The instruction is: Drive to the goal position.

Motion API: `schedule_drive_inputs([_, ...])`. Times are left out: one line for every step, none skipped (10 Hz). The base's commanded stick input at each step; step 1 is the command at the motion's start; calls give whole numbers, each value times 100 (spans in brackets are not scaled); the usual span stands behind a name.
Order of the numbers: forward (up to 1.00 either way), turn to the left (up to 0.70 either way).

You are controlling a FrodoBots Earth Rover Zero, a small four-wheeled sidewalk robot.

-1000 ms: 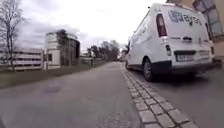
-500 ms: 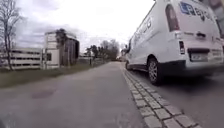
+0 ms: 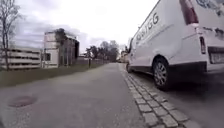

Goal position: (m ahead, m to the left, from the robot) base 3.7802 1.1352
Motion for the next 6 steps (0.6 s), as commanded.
schedule_drive_inputs([100, 0])
schedule_drive_inputs([100, 0])
schedule_drive_inputs([100, 0])
schedule_drive_inputs([100, 0])
schedule_drive_inputs([100, 0])
schedule_drive_inputs([100, 0])
